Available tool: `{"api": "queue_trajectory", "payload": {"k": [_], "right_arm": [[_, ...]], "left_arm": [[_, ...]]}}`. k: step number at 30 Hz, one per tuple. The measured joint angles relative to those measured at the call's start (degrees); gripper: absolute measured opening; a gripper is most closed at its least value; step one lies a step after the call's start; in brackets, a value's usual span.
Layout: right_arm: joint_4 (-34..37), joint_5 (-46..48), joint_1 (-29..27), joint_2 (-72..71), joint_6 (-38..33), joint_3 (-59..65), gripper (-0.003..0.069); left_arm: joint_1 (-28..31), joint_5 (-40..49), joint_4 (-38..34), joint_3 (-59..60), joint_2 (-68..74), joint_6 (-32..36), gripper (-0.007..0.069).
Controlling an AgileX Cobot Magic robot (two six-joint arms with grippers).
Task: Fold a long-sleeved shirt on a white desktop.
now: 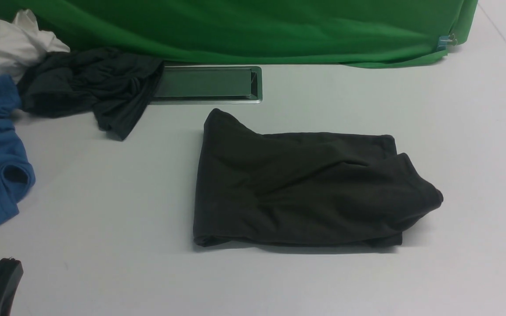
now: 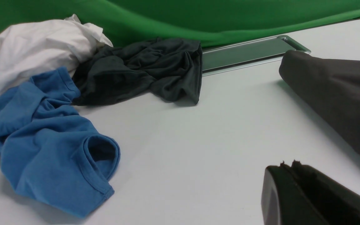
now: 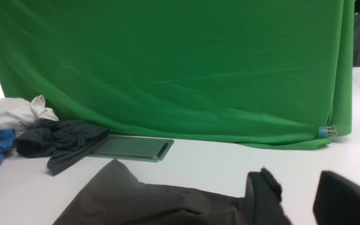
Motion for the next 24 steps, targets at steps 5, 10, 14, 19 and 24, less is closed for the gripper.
{"api": "queue_trajectory", "payload": {"k": [5,10,14,19,24], "right_arm": [[0.0,0.0,0.0,0.0,0.0,0.0,0.0239],[0.0,-0.8,-1.2,0.0,-0.1,0.0,0.0239],[-0.1,-3.2,-6.5,0.0,-4.1,0.8,0.0239],[-0.1,-9.9,-13.4,-1.0,-6.9,8.6,0.0239],[0.0,-15.9,-19.2,-5.3,-5.2,22.3,0.0239]], "left_arm": [[0.0,0.0,0.0,0.0,0.0,0.0,0.0018],[0.0,0.0,0.0,0.0,0.0,0.0,0.0018],[0.0,0.0,0.0,0.0,0.0,0.0,0.0018],[0.0,0.0,0.0,0.0,0.0,0.0,0.0018],[0.0,0.0,0.0,0.0,0.0,0.0,0.0018]]}}
